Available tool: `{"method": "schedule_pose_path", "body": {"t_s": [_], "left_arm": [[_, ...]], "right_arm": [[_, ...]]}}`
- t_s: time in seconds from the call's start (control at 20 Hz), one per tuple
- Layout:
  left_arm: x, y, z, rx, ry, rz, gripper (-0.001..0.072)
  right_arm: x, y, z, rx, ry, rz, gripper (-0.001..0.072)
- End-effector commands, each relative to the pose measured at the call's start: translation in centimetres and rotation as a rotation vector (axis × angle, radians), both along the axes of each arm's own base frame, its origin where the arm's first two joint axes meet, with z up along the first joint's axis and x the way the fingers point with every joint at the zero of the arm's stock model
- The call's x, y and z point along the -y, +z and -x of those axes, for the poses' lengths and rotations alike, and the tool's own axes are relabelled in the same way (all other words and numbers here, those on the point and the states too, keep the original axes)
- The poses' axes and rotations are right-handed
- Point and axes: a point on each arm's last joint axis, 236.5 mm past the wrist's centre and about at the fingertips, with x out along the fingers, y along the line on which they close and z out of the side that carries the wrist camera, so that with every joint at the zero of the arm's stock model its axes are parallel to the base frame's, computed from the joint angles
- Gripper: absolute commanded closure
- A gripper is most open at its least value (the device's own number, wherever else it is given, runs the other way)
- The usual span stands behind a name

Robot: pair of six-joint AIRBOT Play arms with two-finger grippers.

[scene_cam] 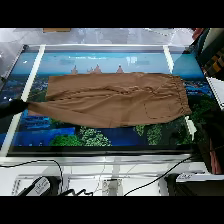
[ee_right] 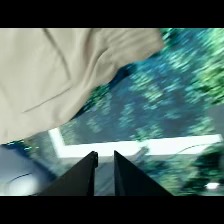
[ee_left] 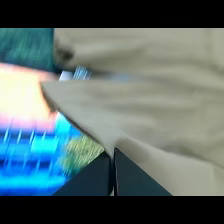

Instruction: Fold the clothes and pants, and hang the long-sleeved shirts on hangers.

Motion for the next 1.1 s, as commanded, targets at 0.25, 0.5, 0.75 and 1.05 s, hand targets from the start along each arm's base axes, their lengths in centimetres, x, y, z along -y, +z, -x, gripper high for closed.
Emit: {"method": "schedule_pose_path", "body": {"t_s": [0.25, 0.5, 0.75, 1.05], "left_arm": [[0.8, -5.6, 3.7, -0.157, -0.016, -0.005, 0.0695], [0.0, -5.3, 3.2, -0.134, 0.010, -0.026, 0.0695], [-0.3, -5.2, 2.9, -0.123, 0.022, -0.036, 0.0695], [-0.8, -5.1, 2.7, -0.113, 0.034, -0.049, 0.0695]], "right_arm": [[-0.1, -4.8, -1.1, 0.066, -0.353, 0.015, 0.0590], [2.3, -6.3, -2.9, 0.142, -0.613, 0.004, 0.0243], [2.4, -7.9, -5.1, 0.157, -0.699, -0.008, 0.0222], [1.2, -8.8, -7.8, 0.176, -0.707, 0.057, 0.0227]]}}
